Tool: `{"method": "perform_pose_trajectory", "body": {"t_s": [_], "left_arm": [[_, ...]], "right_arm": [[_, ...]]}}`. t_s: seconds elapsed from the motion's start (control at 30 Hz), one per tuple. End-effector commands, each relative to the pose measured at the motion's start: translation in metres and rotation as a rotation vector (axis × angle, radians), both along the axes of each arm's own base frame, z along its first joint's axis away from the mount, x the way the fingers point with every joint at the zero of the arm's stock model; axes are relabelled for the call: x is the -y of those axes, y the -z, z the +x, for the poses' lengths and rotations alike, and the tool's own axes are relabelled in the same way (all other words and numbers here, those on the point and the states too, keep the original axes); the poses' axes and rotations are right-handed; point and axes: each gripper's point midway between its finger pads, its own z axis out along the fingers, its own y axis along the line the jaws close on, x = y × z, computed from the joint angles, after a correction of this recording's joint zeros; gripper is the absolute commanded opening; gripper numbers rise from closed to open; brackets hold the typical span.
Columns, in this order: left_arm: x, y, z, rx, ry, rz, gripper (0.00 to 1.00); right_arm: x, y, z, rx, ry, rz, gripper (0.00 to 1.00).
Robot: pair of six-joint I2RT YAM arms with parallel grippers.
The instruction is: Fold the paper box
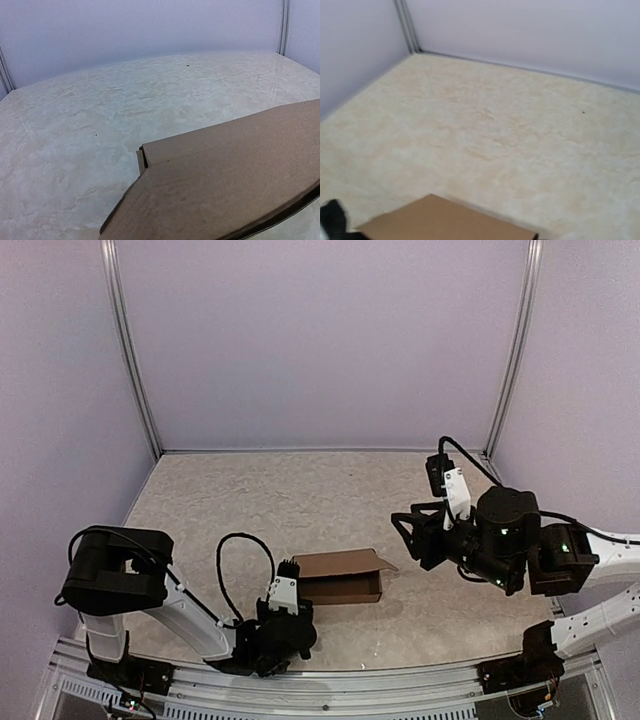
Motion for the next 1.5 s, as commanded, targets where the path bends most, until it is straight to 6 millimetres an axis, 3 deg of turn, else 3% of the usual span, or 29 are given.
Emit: {"method": "perform_pose_trajectory", "body": {"t_s": [0.0, 0.13, 0.27, 0.6, 0.73, 0.87, 1.03, 1.17, 1.33, 1.47], "left_arm": [[0.001, 0.009, -0.005, 0.007, 0.005, 0.075, 0.0], [0.003, 0.009, -0.006, 0.012, 0.001, 0.085, 0.0], [0.007, 0.008, -0.008, 0.018, 0.003, 0.101, 0.0], [0.01, 0.006, -0.009, 0.03, -0.003, 0.121, 0.0], [0.014, 0.004, -0.009, 0.029, -0.007, 0.132, 0.0], [0.013, 0.002, -0.01, 0.032, -0.017, 0.141, 0.07], [0.014, -0.005, -0.012, 0.029, -0.003, 0.12, 0.22], [0.013, -0.017, -0.014, 0.026, 0.012, 0.087, 0.53], [0.01, -0.034, -0.022, 0.021, 0.034, 0.048, 0.78], [0.006, -0.043, -0.032, 0.007, 0.057, 0.036, 0.91]], "right_arm": [[-0.025, 0.03, 0.015, -0.067, -0.041, -0.148, 0.37], [-0.053, 0.042, 0.029, -0.113, -0.069, -0.17, 0.15], [-0.076, 0.06, 0.044, -0.158, -0.074, -0.183, 0.0], [-0.098, 0.115, 0.073, -0.271, 0.007, -0.163, 0.0], [-0.102, 0.146, 0.076, -0.312, 0.032, -0.185, 0.0], [-0.1, 0.18, 0.076, -0.352, 0.058, -0.213, 0.0], [-0.092, 0.208, 0.073, -0.39, 0.083, -0.251, 0.0], [-0.093, 0.218, 0.073, -0.397, 0.09, -0.241, 0.0], [-0.09, 0.231, 0.073, -0.407, 0.108, -0.246, 0.0], [-0.088, 0.238, 0.074, -0.411, 0.119, -0.248, 0.0]]}}
